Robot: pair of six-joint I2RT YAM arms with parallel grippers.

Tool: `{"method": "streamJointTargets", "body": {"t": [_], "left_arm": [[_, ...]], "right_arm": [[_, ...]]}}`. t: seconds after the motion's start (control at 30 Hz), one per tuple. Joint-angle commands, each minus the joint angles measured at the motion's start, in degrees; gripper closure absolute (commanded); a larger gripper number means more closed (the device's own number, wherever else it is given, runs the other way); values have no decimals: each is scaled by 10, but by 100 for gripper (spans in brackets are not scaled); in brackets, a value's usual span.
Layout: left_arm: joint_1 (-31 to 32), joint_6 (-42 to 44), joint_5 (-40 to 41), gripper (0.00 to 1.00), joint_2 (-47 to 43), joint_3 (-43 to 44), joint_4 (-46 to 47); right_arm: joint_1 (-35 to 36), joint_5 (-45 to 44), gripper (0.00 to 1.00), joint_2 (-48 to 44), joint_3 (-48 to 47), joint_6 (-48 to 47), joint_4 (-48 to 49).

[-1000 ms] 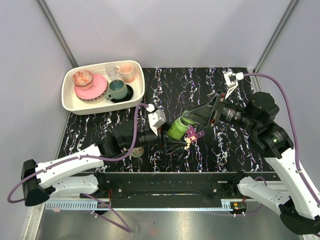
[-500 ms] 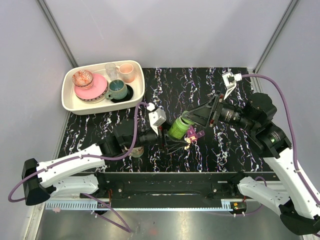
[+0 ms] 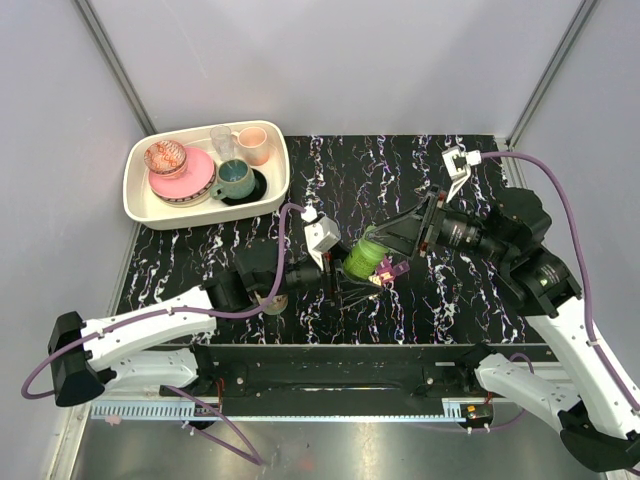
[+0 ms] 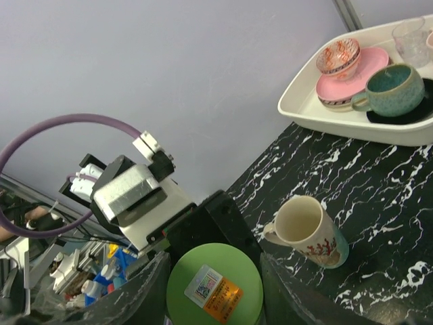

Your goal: Sort the pills into containers

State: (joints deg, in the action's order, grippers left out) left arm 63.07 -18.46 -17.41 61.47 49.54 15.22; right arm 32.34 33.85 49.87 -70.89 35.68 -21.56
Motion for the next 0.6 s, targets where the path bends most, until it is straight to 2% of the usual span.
{"method": "streamJointTargets", "body": {"t": [0.0, 0.37, 0.57], "left_arm": [[-1, -13, 30, 100, -4, 33, 83], [-1, -58, 56, 100, -3, 31, 100], [-1, -98, 28, 100, 5, 18, 159]], "right_arm": [[0, 44, 100, -14, 8, -7, 17], [1, 75, 100, -20, 11, -55, -1], [1, 98, 100, -26, 23, -94, -7]]}}
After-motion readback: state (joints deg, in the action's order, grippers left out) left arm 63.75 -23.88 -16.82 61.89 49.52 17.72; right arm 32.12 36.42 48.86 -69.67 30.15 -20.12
